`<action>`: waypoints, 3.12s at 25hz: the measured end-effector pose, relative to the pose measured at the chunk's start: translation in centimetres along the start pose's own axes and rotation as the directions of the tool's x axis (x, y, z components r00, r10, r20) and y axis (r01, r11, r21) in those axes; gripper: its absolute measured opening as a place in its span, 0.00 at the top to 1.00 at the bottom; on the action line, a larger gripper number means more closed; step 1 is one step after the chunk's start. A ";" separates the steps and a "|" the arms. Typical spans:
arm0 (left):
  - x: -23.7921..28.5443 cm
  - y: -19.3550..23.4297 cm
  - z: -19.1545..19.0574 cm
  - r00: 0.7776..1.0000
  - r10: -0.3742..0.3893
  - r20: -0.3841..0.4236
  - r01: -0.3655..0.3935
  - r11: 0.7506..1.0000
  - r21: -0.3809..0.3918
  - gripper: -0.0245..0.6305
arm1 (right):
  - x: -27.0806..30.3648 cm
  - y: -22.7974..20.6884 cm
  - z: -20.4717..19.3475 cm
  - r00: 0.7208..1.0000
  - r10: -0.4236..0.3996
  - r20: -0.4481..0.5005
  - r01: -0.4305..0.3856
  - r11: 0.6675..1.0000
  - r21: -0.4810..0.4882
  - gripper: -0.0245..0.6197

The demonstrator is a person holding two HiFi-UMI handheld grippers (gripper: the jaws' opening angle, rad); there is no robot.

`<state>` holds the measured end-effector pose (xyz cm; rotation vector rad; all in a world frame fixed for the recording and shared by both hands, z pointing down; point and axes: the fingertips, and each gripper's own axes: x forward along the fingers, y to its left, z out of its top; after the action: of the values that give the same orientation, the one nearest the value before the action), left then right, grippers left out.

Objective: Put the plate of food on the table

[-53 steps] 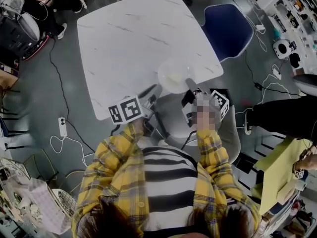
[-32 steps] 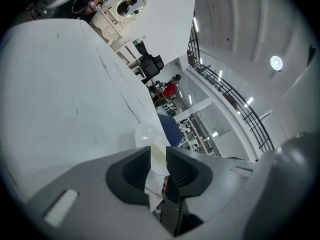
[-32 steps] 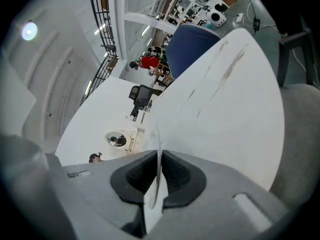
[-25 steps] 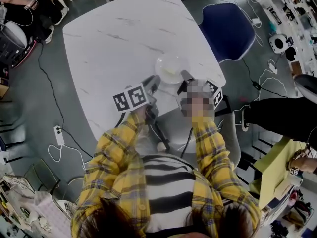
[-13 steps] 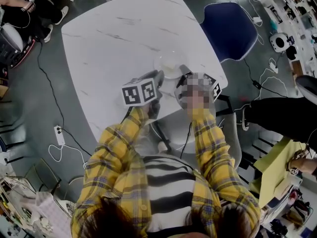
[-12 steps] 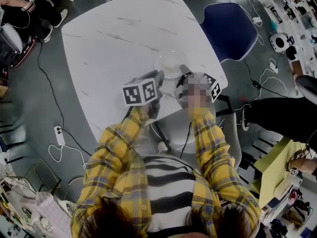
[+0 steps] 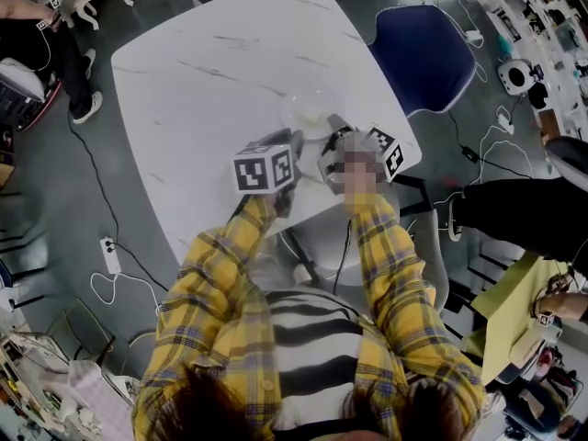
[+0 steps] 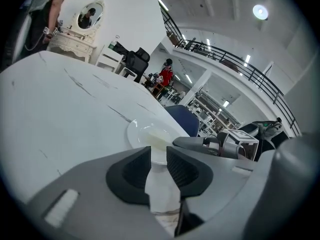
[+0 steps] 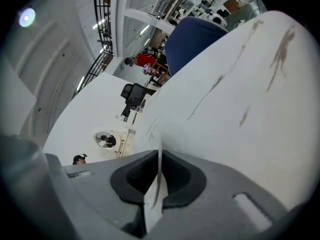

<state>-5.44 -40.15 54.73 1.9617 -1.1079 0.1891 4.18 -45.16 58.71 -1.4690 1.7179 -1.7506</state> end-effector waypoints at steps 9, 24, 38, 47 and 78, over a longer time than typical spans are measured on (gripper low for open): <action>0.4 -0.3 0.0 1.000 -0.002 -0.002 0.002 1.000 0.009 0.82 | 0.5 0.1 0.2 1.000 -0.011 0.000 0.011 1.000 0.009 0.94; 0.3 -0.5 0.1 1.000 0.000 0.000 0.000 1.000 0.015 0.82 | 1.0 0.3 0.5 0.995 -0.099 -0.006 0.098 0.988 -0.116 0.87; -0.2 -0.6 0.0 1.000 0.014 0.009 -0.014 1.000 0.025 0.81 | -0.5 -0.1 2.4 0.942 -0.319 0.106 0.319 0.749 -0.580 0.79; -1.0 -0.9 0.2 0.999 0.041 0.031 -0.042 0.997 0.062 0.81 | -1.9 2.7 2.9 0.949 -0.223 0.223 0.310 0.533 -0.787 0.79; -6.5 -7.5 -7.4 0.996 0.016 0.089 -0.017 1.000 0.010 0.95 | -13.6 3.1 -5.3 0.998 -0.052 -0.020 0.014 0.585 -0.811 0.80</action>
<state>-1.68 -28.75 51.67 1.9871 -1.1836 0.1174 4.74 -32.31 51.13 -1.7682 2.7398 -0.9672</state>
